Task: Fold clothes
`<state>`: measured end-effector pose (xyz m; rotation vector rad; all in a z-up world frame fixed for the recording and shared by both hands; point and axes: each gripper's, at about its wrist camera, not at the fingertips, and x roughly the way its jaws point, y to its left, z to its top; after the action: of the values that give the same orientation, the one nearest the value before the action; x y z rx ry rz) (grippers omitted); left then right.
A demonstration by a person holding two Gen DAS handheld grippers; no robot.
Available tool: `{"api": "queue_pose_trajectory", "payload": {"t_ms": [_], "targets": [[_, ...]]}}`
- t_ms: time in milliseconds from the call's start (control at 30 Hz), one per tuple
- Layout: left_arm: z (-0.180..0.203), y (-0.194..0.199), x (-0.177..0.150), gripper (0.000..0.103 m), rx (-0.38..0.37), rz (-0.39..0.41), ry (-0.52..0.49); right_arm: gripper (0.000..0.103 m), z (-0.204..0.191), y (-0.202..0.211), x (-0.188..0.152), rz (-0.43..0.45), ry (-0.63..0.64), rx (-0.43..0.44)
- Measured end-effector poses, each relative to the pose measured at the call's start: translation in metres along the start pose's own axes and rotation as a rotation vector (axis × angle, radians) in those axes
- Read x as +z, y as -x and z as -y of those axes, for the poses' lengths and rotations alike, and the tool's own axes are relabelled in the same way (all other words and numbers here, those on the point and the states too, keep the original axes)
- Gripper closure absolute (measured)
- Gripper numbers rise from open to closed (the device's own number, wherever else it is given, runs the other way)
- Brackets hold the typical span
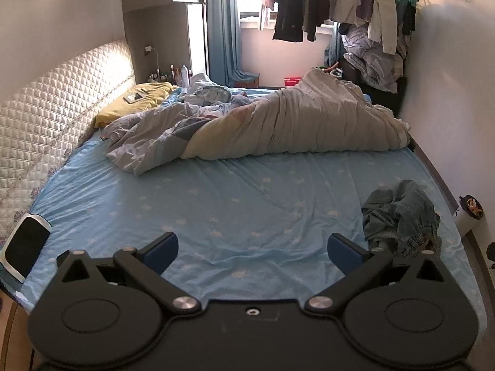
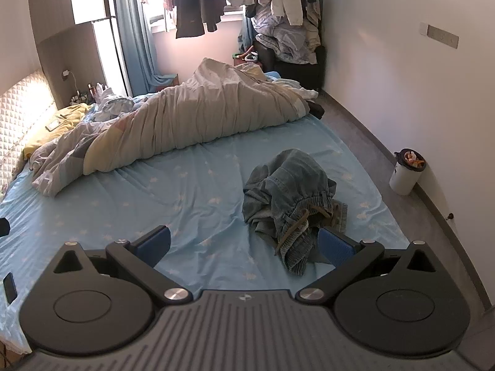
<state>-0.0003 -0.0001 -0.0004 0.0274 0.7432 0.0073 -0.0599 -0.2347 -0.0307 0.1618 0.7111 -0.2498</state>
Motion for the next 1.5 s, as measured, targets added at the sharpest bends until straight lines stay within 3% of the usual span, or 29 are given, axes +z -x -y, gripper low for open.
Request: {"api": "queue_pose_trajectory", "payload": {"t_ms": [1500], "targets": [[-0.003,-0.001,0.003,0.000,-0.032,-0.013,-0.056,0.000,0.007,-0.005,-0.001,0.016,-0.046,-0.029]]}}
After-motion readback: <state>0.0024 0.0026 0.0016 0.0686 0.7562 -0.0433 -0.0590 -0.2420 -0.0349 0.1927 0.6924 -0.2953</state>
